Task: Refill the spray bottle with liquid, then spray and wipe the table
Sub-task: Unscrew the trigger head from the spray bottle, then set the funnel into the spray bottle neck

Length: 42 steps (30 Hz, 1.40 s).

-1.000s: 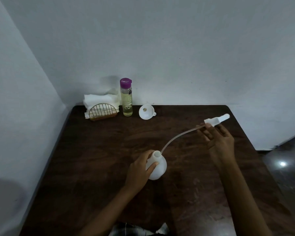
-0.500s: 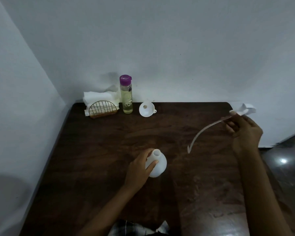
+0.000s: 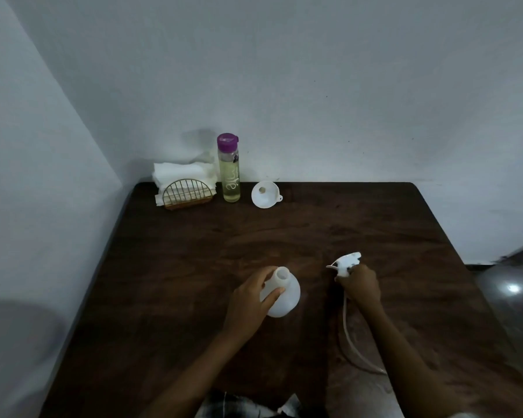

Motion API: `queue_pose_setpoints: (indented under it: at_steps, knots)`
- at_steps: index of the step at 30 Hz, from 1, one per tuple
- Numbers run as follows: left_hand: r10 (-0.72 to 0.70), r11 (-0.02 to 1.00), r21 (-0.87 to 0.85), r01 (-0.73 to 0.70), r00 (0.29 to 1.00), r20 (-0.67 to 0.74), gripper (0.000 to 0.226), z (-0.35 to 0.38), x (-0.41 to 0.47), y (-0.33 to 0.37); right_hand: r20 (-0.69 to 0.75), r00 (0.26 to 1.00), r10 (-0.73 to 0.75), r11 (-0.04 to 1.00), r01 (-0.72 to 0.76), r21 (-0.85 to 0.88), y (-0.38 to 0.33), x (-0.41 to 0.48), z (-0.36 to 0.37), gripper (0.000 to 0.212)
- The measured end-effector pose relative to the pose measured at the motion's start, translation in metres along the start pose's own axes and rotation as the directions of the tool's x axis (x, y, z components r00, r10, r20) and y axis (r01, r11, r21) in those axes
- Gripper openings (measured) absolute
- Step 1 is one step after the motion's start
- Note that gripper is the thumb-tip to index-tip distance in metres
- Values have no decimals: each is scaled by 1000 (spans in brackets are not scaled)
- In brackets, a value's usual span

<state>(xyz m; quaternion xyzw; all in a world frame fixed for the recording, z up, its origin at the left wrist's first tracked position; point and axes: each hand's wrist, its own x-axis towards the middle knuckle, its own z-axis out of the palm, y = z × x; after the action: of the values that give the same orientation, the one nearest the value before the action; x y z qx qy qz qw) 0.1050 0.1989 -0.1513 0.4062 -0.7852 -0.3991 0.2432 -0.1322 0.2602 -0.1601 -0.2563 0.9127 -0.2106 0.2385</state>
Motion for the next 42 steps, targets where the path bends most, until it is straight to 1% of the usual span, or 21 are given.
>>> queue_pose_setpoints:
  at_steps: [5, 10, 14, 16, 18, 21, 22, 23, 24, 25, 27, 29, 31, 33, 35, 38, 40, 42]
  knots:
    - [-10, 1000, 1, 10, 1000, 2, 44, 0, -1, 1, -37, 997, 70, 997, -71, -32, -5, -3, 10, 32]
    - [-34, 999, -14, 34, 999, 8, 46, 1, -3, -1, -36, 997, 64, 996, -66, -62, -7, -8, 8, 32]
    - [-56, 998, -5, 56, 998, 40, 52, 0, -3, -2, -5, 1000, 28, 988, -28, -150, -4, -9, -2, 39]
    - [-45, 999, -7, 46, 995, 85, 56, -2, -2, -5, -50, 999, 11, 985, -20, -172, -4, -11, -9, 45]
    - [-47, 998, -27, 51, 990, 131, 59, -8, -2, -7, -128, 992, -5, 986, -17, -169, -7, -11, -16, 48]
    - [-56, 994, -84, 70, 986, 159, 57, -20, 0, -10, -184, 982, -42, 988, 13, -153, -21, -1, -23, 43]
    - [-59, 991, -111, 76, 986, 154, 54, -25, 3, -9, -169, 984, -58, 990, 35, -136, -28, 5, -25, 39]
    - [-65, 986, -141, 84, 988, 138, 50, -30, 6, -8, -140, 985, -103, 990, 87, -111, -35, 10, -25, 34]
    - [-78, 981, -171, 96, 991, 110, 45, -35, 14, -6, -104, 979, -178, 982, 169, -86, -44, 17, -24, 29]
    - [-98, 975, -192, 111, 992, 76, 41, -40, 25, -4, -67, 960, -271, 962, 266, -67, -55, 25, -21, 24]
    - [-146, 965, -219, 146, 989, 20, 35, -47, 56, -1, 6, 902, -433, 898, 432, -87, -80, 40, -13, 18]
    - [-188, 965, -189, 180, 982, -22, 35, -50, 93, -1, 82, 832, -549, 823, 555, -120, -106, 55, 1, 25]
    - [-215, 969, -134, 209, 976, -35, 37, -50, 131, -2, 150, 783, -604, 773, 621, -130, -130, 70, 16, 38]
    - [-232, 968, -101, 228, 972, -32, 38, -49, 163, -4, 184, 782, -595, 780, 617, -102, -149, 83, 28, 46]
    - [-241, 970, -52, 238, 970, -42, 37, -47, 191, -10, 212, 798, -564, 809, 585, -51, -161, 96, 39, 55]
    - [-298, 955, -19, 297, 954, -34, 41, -42, 220, -26, 241, 856, -458, 887, 460, 52, -173, 108, 48, 68]
    - [-344, 939, -10, 345, 939, 10, 45, -37, 233, -35, 246, 879, -407, 913, 386, 130, -178, 114, 54, 68]
    - [-366, 931, 30, 365, 929, 56, 47, -33, 241, -41, 249, 887, -389, 917, 347, 199, -183, 117, 59, 64]
